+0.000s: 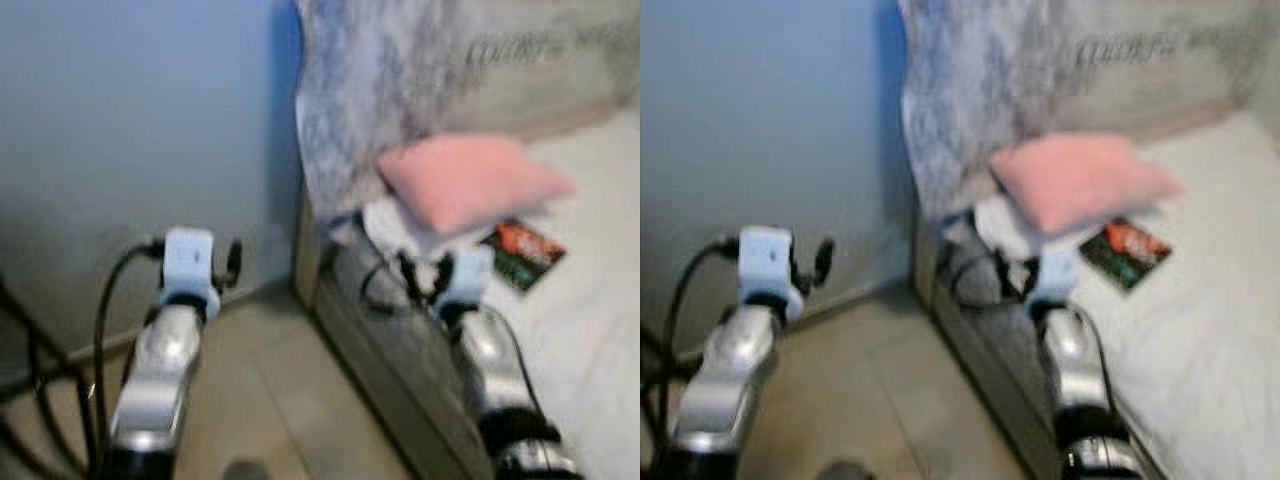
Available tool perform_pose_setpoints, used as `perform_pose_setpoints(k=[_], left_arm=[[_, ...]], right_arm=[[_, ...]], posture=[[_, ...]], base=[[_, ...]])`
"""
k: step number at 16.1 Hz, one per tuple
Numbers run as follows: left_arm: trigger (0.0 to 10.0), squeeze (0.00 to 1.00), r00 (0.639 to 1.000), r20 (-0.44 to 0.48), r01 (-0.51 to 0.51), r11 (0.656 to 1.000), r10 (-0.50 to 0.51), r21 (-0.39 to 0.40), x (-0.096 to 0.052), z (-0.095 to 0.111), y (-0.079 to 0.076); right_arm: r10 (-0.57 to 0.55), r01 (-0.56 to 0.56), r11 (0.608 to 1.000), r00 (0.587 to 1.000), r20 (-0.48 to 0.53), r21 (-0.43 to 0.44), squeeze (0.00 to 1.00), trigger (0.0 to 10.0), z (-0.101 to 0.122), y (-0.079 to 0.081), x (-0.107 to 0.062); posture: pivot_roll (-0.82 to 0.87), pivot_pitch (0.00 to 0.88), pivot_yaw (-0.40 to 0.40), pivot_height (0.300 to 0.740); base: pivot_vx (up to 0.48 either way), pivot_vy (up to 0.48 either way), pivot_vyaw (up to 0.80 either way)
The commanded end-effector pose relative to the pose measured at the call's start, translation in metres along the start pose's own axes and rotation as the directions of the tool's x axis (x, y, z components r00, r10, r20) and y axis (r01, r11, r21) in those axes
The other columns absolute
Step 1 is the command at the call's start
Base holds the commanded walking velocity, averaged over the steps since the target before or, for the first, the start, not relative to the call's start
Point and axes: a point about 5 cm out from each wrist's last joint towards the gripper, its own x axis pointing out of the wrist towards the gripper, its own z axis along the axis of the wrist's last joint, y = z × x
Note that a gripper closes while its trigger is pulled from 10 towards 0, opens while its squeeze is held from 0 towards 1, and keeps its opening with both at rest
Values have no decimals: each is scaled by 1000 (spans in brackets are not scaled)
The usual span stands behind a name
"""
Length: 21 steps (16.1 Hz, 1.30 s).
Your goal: Clean up the room
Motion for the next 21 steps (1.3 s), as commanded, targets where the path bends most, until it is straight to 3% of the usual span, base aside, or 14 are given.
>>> perform_pose_setpoints(k=[1, 7, 9, 10, 13, 16, 21], left_arm=[[10000, 0, 999, 6, 31, 999, -31, 28, 2, 2, -1], [10000, 0, 989, 12, 145, 986, -146, 85, 27, 18, 2], [10000, 0, 981, 18, 190, 979, -192, 79, 37, 23, -9], [10000, 0, 970, 21, 241, 969, -242, 52, 39, 21, -22], [10000, 0, 969, 34, 244, 969, -243, -36, 39, 19, -34], [10000, 0, 978, 23, 206, 974, -205, -97, 42, 15, -36], [10000, 0, 963, 34, 270, 960, -269, -66, 45, 16, -49]], right_arm=[[-4, 4, 1000, 1000, 4, 18, 592, 10000, -1, 4, 0], [-101, 101, 995, 995, 13, -20, 522, 10000, -9, 5, -10], [-151, 152, 988, 987, 52, -18, 522, 10000, -5, -1, -14], [-173, 175, 984, 982, 71, -24, 522, 10000, -2, -5, -17], [-189, 191, 981, 980, 59, -31, 522, 10000, -3, -9, -22], [-158, 161, 986, 986, 60, -51, 533, 10000, -2, -8, -23], [-165, 170, 984, 983, 76, -55, 576, 10000, 4, -10, -23]], posture=[[272, 0, -69, 740], [185, 0, 66, 740], [132, 0, 115, 740], [86, 0, 132, 740], [70, 0, 98, 740], [49, 0, 90, 740], [10, 0, 105, 740]], base=[[0, 0, 519], [0, 0, 263], [0, 0, 0], [0, 0, 0], [0, 0, 0], [451, 0, 0], [459, 0, 745]])
